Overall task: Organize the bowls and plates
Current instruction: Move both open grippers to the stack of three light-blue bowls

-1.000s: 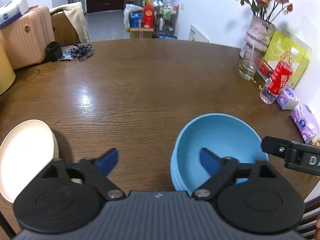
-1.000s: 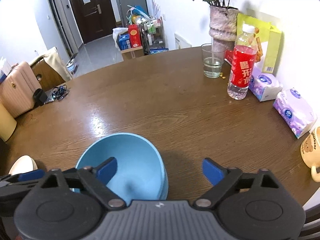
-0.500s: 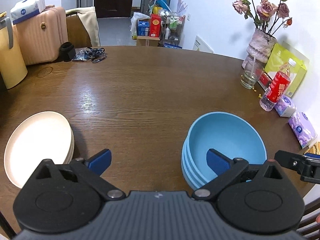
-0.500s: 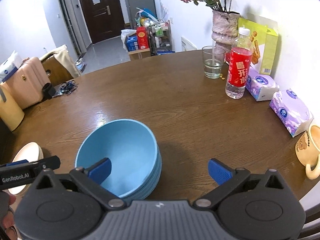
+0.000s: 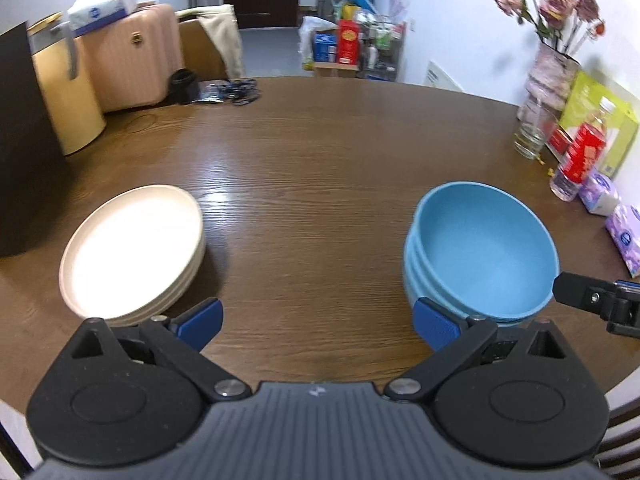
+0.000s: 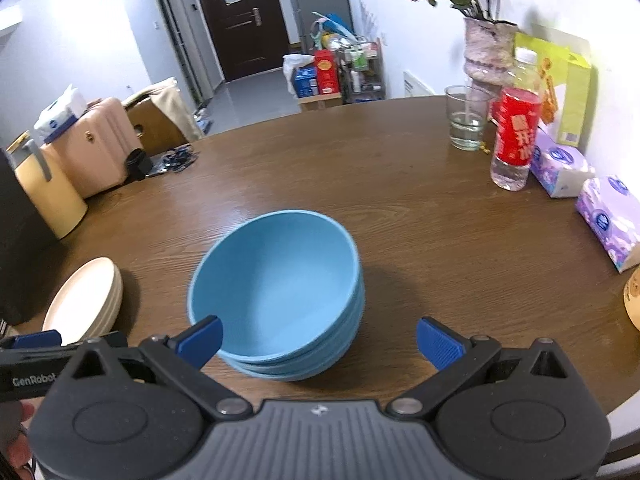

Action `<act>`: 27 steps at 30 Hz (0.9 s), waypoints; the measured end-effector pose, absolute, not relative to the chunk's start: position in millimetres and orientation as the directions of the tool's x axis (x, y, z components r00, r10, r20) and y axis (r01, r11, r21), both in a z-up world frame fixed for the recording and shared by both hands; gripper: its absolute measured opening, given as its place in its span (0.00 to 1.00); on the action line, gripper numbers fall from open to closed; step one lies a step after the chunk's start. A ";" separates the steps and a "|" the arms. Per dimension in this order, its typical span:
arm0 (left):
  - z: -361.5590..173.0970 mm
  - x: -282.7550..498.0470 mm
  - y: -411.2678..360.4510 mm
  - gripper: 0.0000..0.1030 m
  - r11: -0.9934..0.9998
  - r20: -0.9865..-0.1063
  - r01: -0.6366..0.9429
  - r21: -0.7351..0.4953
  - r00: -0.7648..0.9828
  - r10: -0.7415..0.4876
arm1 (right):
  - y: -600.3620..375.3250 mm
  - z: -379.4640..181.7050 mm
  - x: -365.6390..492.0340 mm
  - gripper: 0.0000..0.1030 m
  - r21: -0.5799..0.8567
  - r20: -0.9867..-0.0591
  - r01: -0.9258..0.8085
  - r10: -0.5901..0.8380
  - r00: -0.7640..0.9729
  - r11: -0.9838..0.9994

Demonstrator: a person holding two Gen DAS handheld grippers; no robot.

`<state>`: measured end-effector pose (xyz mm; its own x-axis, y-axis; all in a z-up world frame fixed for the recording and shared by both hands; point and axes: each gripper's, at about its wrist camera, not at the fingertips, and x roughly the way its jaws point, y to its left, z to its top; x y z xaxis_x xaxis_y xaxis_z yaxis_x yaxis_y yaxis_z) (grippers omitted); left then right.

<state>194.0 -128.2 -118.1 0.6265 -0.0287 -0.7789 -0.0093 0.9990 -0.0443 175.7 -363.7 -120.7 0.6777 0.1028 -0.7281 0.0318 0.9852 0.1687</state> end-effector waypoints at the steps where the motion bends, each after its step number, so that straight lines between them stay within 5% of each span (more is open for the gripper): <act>1: -117.5 192.7 -123.9 1.00 0.999 -0.777 -0.020 -0.049 0.629 -0.026 | -360.7 -120.0 175.6 1.00 0.165 -0.727 0.023 0.105 0.678 0.986; 27: -100.5 140.8 -7.8 1.00 0.997 -0.742 0.001 -0.083 0.668 -0.063 | -258.2 -101.6 119.4 1.00 0.142 -0.716 0.093 0.037 0.697 0.986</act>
